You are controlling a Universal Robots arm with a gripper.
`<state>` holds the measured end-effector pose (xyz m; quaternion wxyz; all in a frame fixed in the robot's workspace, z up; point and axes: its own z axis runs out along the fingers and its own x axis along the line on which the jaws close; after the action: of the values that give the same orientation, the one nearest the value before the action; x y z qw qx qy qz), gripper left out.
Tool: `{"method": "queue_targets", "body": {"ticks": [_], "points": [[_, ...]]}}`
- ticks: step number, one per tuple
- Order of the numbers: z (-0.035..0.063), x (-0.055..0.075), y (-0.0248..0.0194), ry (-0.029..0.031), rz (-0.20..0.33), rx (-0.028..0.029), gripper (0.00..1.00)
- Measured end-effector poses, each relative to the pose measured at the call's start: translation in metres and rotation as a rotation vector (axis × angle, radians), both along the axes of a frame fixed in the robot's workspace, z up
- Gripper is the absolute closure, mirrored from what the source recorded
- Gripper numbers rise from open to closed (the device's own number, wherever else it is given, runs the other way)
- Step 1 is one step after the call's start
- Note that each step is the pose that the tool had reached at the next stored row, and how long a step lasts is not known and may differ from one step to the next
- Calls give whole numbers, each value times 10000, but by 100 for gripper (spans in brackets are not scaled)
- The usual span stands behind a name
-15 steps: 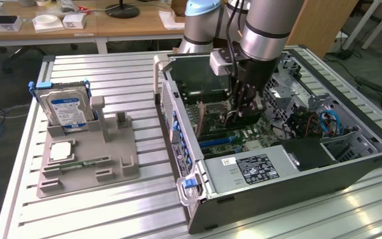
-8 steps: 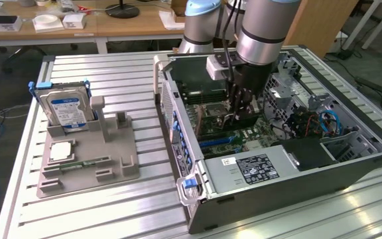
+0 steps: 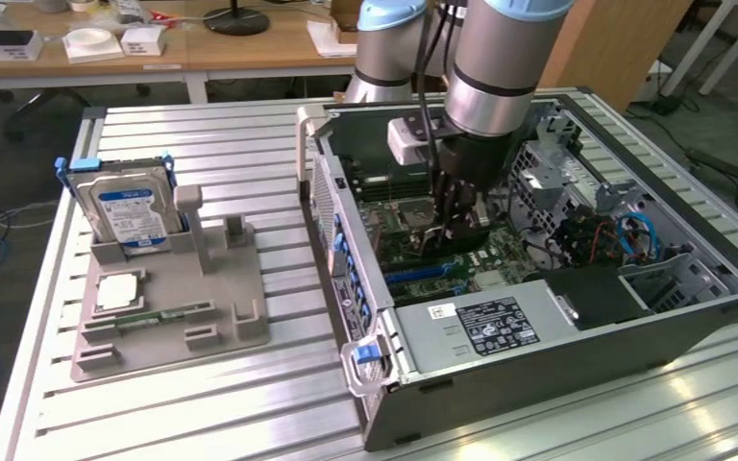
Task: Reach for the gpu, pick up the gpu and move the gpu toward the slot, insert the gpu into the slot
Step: 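Insert the gpu into the slot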
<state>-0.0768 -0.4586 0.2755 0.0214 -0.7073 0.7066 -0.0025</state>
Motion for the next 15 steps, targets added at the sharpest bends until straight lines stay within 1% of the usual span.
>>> {"method": "queue_targets", "body": {"ticks": [4, 8, 15], "points": [[-52, -40, -2, 0, 3, -1, 74], [-102, -46, -24, 0, 2, -8, 74], [-127, -114, -25, 0, 3, -10, 74]]}}
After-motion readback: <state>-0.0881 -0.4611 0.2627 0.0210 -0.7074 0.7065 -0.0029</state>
